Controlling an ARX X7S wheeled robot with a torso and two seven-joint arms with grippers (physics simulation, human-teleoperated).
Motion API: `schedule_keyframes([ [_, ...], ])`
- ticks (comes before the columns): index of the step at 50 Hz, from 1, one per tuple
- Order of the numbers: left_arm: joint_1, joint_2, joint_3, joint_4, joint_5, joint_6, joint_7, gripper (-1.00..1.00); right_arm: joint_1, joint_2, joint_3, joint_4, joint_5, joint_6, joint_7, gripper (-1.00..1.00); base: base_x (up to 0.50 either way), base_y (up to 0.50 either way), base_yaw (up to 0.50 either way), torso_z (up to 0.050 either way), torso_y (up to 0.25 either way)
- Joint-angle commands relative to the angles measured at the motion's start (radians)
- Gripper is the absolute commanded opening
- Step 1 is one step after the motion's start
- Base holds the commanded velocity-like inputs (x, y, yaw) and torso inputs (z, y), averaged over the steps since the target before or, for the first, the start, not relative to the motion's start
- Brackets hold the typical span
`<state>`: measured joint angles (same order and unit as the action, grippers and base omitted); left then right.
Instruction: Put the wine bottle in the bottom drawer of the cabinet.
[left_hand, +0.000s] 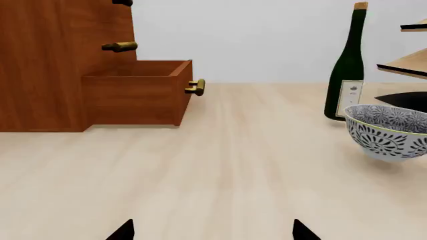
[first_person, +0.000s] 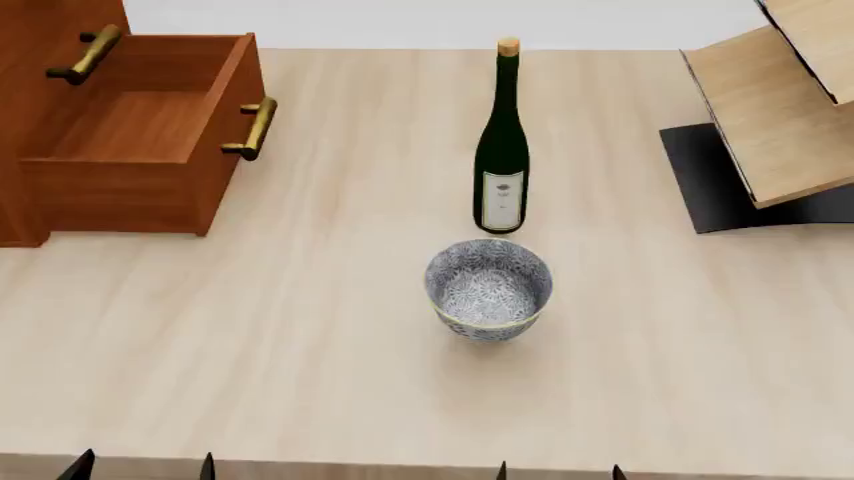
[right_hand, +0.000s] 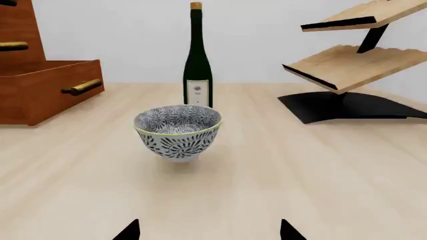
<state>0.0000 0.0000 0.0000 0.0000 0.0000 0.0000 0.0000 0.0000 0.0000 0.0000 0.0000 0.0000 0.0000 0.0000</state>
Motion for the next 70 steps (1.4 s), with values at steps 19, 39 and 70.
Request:
schedule_keyframes([
  [19,0.006,-0.059,0.079,0.002,-0.023,0.015,-0.066,1.0,-0.001,0.056,-0.074,0.007,0.037,-0.032,0.076,1.0,0.0,0.0,0.0,0.016,0.0],
  [39,-0.003,-0.083,0.103,-0.007,-0.05,0.009,-0.103,1.0,0.004,0.083,-0.11,0.014,0.055,-0.042,0.106,1.0,0.0,0.0,0.0,0.05,0.0],
  [70,-0.011,-0.113,0.162,-0.01,-0.044,0.006,-0.152,1.0,-0.001,0.124,-0.17,0.005,0.053,-0.061,0.133,1.0,0.0,0.03,0.0,0.044,0.0],
])
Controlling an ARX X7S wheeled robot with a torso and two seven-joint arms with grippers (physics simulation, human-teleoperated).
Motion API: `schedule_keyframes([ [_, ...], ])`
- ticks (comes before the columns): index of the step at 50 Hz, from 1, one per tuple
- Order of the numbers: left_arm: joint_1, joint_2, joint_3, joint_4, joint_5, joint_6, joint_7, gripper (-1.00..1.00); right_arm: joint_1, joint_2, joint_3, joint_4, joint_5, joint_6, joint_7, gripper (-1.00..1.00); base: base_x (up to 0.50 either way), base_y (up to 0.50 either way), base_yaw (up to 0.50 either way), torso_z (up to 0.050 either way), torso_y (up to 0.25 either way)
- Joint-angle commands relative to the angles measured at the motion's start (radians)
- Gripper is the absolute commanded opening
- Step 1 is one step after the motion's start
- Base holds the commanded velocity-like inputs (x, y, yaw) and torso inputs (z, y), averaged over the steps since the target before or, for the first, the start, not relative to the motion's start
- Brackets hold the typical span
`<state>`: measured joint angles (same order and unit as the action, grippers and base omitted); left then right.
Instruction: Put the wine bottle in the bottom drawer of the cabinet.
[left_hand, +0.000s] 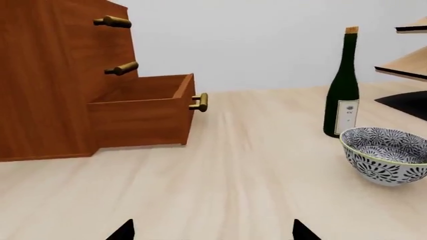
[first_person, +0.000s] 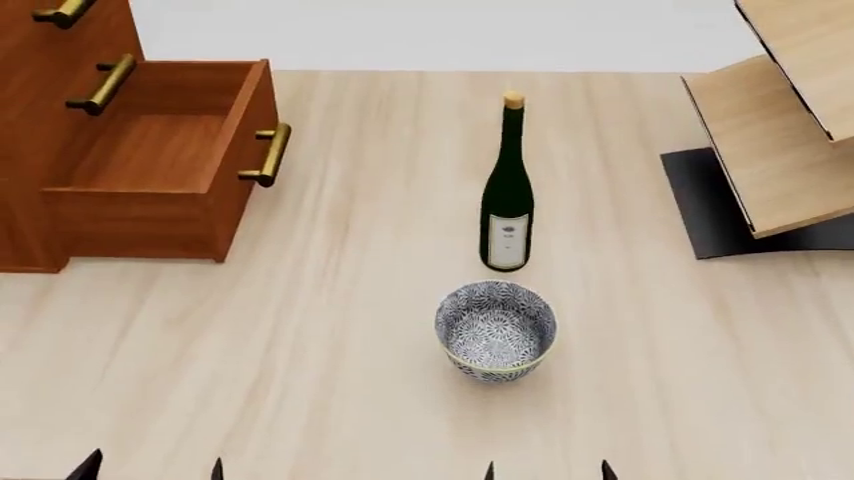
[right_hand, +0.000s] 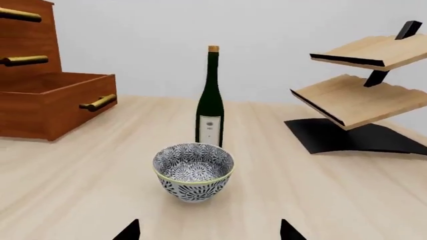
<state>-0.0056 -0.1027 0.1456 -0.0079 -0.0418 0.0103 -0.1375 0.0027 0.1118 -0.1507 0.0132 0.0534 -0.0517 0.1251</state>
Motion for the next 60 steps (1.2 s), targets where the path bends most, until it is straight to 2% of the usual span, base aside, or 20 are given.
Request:
schedule_keyframes([
  [1,-0.007,-0.012,0.017,-0.004,-0.003,-0.004,-0.015,1.0,-0.003,0.013,-0.019,-0.01,0.004,-0.008,0.008,1.0,0.0,0.27,0.0,0.0,0.0],
  [26,-0.012,-0.03,0.043,-0.012,-0.017,-0.007,-0.038,1.0,0.006,0.029,-0.05,0.006,0.003,-0.02,0.031,1.0,0.0,0.26,0.0,0.0,0.0],
  [48,-0.018,-0.041,0.061,-0.014,0.001,-0.016,-0.084,1.0,0.01,0.042,-0.066,0.008,0.017,-0.017,0.045,1.0,0.0,0.17,0.0,0.0,0.0],
  [60,-0.021,-0.046,0.061,-0.013,-0.024,-0.024,-0.083,1.0,0.007,0.048,-0.068,-0.01,0.04,-0.009,0.048,1.0,0.0,0.0,0.0,0.0,0.0],
])
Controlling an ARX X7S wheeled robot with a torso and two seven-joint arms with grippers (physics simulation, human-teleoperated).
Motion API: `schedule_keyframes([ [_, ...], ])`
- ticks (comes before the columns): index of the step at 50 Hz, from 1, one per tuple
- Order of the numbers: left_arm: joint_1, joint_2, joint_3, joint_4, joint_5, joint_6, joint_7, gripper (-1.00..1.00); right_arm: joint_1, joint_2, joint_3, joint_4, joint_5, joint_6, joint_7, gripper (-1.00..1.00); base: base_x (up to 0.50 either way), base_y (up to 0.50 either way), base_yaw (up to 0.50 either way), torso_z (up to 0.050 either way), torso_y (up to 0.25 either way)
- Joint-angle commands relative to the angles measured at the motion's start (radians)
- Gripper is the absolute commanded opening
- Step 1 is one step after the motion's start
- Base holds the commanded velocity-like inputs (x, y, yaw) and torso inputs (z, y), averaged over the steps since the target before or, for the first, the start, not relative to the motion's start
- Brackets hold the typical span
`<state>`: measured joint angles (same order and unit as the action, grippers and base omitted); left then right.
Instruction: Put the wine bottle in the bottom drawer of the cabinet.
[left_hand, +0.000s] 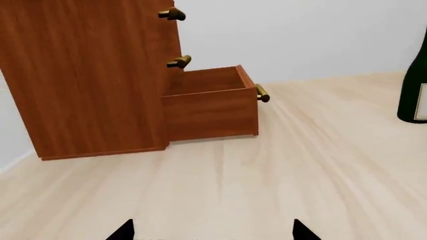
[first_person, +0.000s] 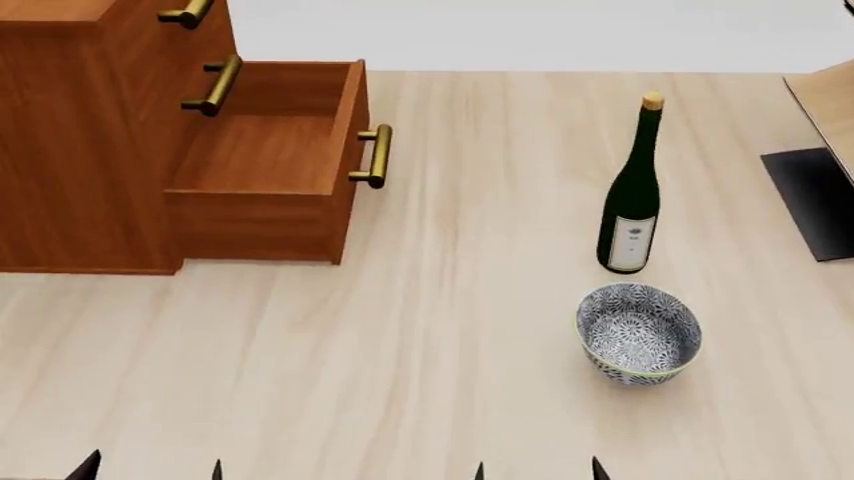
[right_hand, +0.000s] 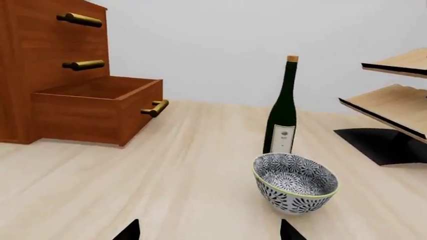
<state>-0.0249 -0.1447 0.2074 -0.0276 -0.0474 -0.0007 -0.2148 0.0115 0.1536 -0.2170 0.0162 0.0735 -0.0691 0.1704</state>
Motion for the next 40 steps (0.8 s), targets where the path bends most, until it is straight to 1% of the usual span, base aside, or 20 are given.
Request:
schedule_keyframes([
  [1,-0.003,-0.002,-0.008,0.007,-0.035,-0.021,-0.003,1.0,-0.003,0.007,-0.001,-0.022,0.029,0.017,0.001,1.0,0.0,0.0,0.0,0.0,0.0],
  [3,-0.006,-0.005,-0.008,0.01,-0.036,-0.034,-0.007,1.0,0.0,0.008,0.003,-0.024,0.038,0.023,0.001,1.0,0.0,0.0,0.0,0.0,0.0],
  [6,-0.009,-0.003,-0.02,0.054,-0.052,-0.133,-0.027,1.0,-0.007,0.014,0.004,-0.071,0.027,0.057,0.021,1.0,0.0,0.0,0.0,0.0,0.0],
  [7,-0.002,-0.006,-0.022,0.079,-0.069,-0.133,-0.015,1.0,-0.007,0.016,0.005,-0.09,0.032,0.075,0.022,1.0,0.0,0.0,0.0,0.0,0.0],
  [17,-0.001,-0.03,-0.025,0.358,-0.102,-0.414,-0.06,1.0,0.002,0.046,-0.012,-0.346,0.07,0.29,0.023,1.0,0.0,0.0,0.0,0.0,0.0],
  [21,0.014,-0.038,-0.044,0.461,-0.149,-0.449,-0.051,1.0,0.002,0.056,-0.008,-0.43,0.082,0.326,0.032,1.0,0.0,0.0,0.0,0.0,0.0],
  [29,-0.009,-0.064,-0.053,0.658,-0.203,-0.656,-0.079,1.0,0.006,0.079,-0.007,-0.555,0.083,0.396,0.055,1.0,0.0,0.0,0.0,0.0,0.0],
  [40,-0.035,-0.077,-0.066,0.849,-0.249,-0.809,-0.113,1.0,0.024,0.103,-0.003,-0.719,0.098,0.513,0.079,1.0,0.0,0.0,0.0,0.0,0.0],
])
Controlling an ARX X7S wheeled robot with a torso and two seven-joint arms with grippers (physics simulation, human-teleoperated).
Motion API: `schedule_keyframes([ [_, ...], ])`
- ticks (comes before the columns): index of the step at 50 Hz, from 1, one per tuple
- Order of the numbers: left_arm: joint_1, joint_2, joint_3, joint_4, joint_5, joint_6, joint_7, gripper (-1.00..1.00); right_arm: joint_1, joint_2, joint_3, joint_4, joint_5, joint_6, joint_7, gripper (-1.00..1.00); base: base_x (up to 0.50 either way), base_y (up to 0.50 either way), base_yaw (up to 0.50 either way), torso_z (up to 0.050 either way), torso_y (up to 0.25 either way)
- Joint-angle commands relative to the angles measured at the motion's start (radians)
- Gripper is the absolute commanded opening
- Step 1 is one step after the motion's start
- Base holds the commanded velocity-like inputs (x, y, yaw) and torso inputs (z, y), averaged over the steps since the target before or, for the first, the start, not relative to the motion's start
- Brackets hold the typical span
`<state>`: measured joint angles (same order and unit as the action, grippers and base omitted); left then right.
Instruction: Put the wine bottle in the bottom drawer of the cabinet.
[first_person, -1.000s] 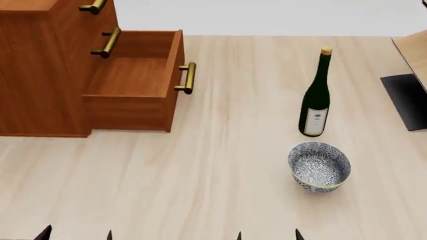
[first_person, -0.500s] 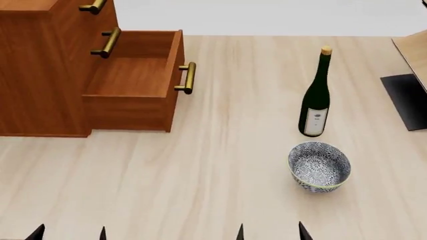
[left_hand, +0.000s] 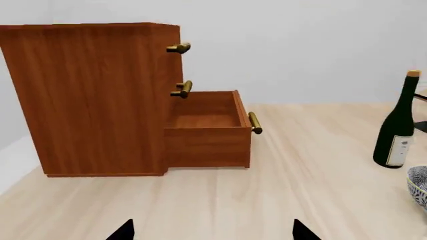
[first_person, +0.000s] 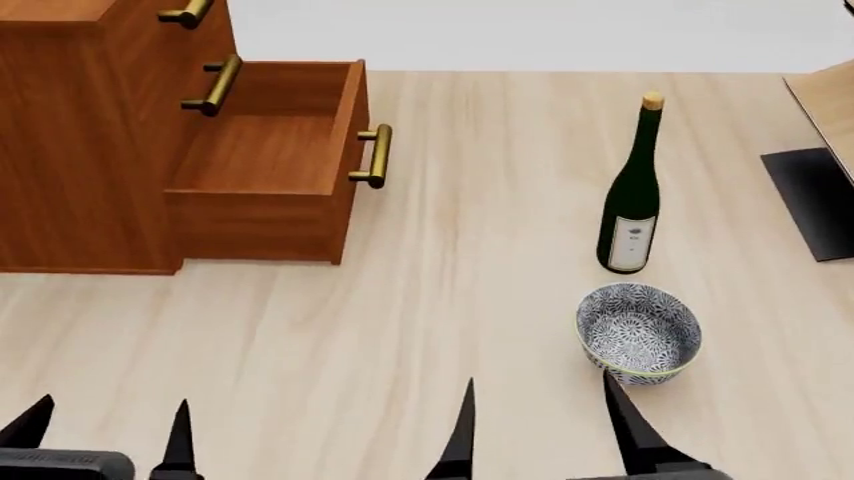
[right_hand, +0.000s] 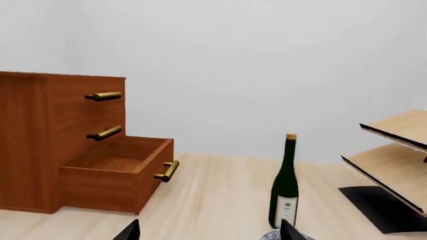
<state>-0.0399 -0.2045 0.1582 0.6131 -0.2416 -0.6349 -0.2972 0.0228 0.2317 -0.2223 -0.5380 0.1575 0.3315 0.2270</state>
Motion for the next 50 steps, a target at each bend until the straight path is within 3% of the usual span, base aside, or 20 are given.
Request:
schedule_keyframes([
  [1,-0.024,-0.02,-0.017,0.225,-0.055,-0.19,-0.037,1.0,0.014,0.026,0.003,-0.174,0.015,0.118,0.024,1.0,0.0,0.0,0.0,0.0,0.0],
  [16,-0.091,-0.026,-0.088,0.432,-0.155,-0.366,-0.116,1.0,0.037,0.044,0.027,-0.309,0.042,0.212,0.05,1.0,0.0,0.0,0.0,0.0,0.0],
  [22,-0.113,-0.147,-0.067,0.432,-0.349,-0.322,-0.295,1.0,0.036,0.048,0.03,-0.305,0.042,0.202,0.052,1.0,0.0,0.0,0.0,0.0,0.0],
  [29,-0.14,-0.237,-0.046,0.431,-0.482,-0.277,-0.424,1.0,0.048,0.056,0.02,-0.367,0.04,0.243,0.067,1.0,0.0,0.0,0.0,0.0,0.0],
  [38,-0.222,-0.404,0.064,0.432,-0.688,-0.143,-0.631,1.0,0.057,0.061,0.004,-0.389,0.031,0.255,0.076,1.0,0.06,0.0,0.0,0.0,0.0],
  [50,-0.228,-0.434,0.097,0.421,-0.679,-0.099,-0.662,1.0,0.057,0.064,0.005,-0.387,0.038,0.246,0.082,1.0,0.33,0.0,0.0,0.0,0.0],
])
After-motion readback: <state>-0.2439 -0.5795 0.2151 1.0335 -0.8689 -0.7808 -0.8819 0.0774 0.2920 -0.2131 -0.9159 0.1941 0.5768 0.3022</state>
